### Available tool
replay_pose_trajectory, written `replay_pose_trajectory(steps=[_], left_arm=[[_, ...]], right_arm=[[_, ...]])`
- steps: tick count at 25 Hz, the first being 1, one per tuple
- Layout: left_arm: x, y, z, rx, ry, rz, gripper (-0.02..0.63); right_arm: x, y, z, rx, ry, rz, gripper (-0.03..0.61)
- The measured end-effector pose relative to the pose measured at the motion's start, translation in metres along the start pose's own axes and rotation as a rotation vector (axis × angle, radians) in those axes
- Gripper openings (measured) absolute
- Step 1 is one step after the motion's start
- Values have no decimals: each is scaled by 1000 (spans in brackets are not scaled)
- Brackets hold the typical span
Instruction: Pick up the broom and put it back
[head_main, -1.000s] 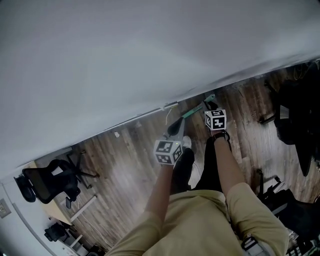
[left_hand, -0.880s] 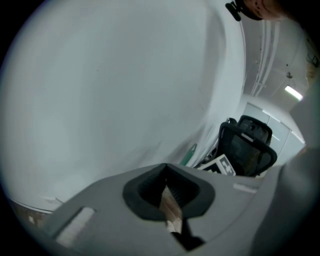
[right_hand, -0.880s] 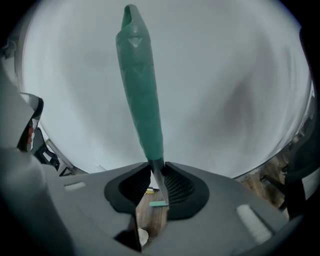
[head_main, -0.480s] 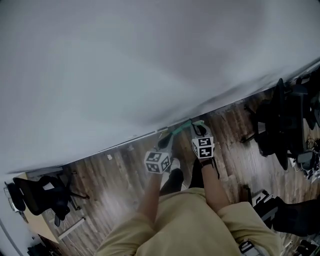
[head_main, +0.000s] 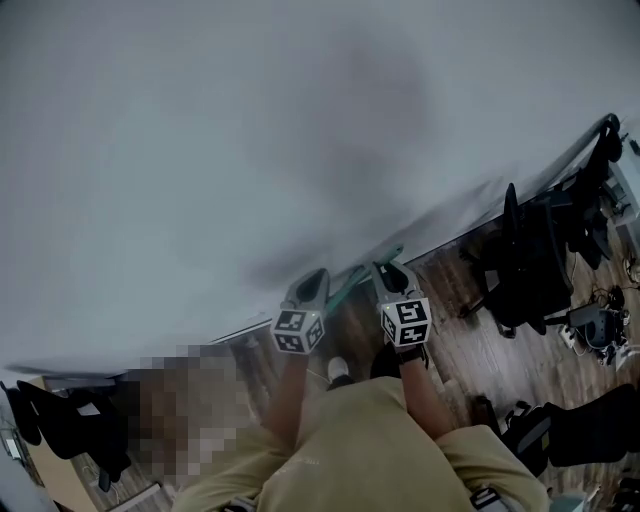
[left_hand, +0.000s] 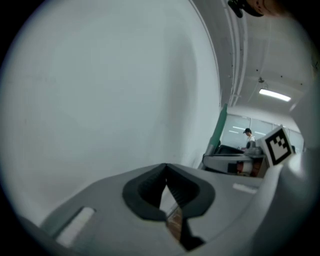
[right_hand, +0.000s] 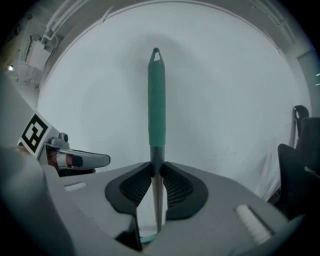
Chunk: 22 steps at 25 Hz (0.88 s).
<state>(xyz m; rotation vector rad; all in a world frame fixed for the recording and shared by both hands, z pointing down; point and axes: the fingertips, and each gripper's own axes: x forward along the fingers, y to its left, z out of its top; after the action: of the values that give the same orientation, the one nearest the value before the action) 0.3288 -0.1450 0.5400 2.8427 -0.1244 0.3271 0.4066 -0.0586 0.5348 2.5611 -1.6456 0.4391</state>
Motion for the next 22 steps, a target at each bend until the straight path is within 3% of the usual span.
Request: replay_pose_trajectory(steps=[5, 10, 16, 19, 22], left_arm=[[-10, -25, 59, 80, -83, -38, 0], [-25, -60, 115, 199, -186, -66, 0], [-41, -90, 144, 288, -225, -68, -1], [-46, -93, 156, 276, -286, -77, 0], [-54, -87, 164, 267, -315, -6, 0]], right_arm=[[-40, -4, 67, 53, -124, -8, 77], [-74, 4, 128, 21, -245, -10, 77], [-88, 18, 153, -51, -273, 28, 77], [-82, 26, 162, -71, -291, 83, 78], [-81, 31, 169, -59, -296, 145, 77]])
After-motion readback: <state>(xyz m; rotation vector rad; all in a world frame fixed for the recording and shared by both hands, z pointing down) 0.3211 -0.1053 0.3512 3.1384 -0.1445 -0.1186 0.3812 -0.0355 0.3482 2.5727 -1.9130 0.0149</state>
